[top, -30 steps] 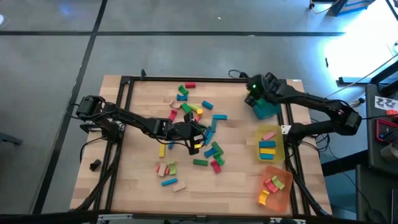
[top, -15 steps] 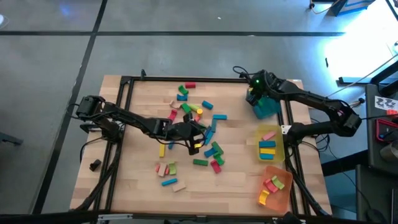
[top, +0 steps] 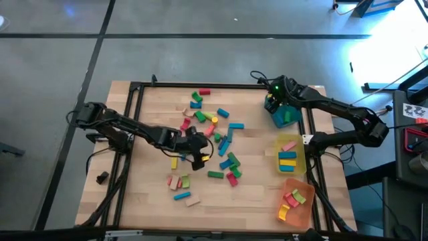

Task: Sort blocks by size
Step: Put the blue rectangular block into the yellow bin

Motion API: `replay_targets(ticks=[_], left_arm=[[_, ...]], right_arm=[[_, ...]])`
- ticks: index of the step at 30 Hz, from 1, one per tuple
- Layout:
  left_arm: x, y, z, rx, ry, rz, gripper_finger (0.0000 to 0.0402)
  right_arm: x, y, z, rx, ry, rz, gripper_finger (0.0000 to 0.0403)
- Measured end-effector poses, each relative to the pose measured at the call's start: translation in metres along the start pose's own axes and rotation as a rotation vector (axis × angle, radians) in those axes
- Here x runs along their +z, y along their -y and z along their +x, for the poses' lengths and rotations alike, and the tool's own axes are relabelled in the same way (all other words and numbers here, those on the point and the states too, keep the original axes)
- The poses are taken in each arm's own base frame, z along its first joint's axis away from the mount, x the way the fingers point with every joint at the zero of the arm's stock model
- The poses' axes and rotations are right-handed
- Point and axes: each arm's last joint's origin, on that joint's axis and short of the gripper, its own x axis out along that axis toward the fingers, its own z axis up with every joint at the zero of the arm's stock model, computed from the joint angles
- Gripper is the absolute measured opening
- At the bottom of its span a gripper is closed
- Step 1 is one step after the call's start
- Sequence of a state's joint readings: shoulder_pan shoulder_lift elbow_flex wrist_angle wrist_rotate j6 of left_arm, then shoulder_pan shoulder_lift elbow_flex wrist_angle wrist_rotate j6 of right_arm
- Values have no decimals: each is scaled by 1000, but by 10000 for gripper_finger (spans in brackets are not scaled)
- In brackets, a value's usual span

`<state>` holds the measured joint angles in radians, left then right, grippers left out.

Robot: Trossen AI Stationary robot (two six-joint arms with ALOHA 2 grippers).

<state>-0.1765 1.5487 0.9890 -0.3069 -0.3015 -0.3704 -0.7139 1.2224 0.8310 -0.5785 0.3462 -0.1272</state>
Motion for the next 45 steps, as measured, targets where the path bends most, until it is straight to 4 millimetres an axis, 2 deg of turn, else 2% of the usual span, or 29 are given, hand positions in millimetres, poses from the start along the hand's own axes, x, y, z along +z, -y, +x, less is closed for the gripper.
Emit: replay_targets(ticks=[7,14,29,33,41,45], left_arm=[[-23,-11,-3,131,-218,-226,237],[-40,-17,-5,266,-366,-362,237],[-56,-14,22,338,-460,-392,234],[-59,-13,25,328,-490,-398,210],[-59,-11,28,302,-497,-409,137],[-60,-10,31,287,-511,-411,116]], right_arm=[[0,-1,0,29,3,3,243],[0,-2,0,52,6,3,244],[0,-2,0,52,6,0,244],[0,-2,0,52,6,0,244],[0,-2,0,52,6,0,244],[0,-2,0,52,6,-1,244]])
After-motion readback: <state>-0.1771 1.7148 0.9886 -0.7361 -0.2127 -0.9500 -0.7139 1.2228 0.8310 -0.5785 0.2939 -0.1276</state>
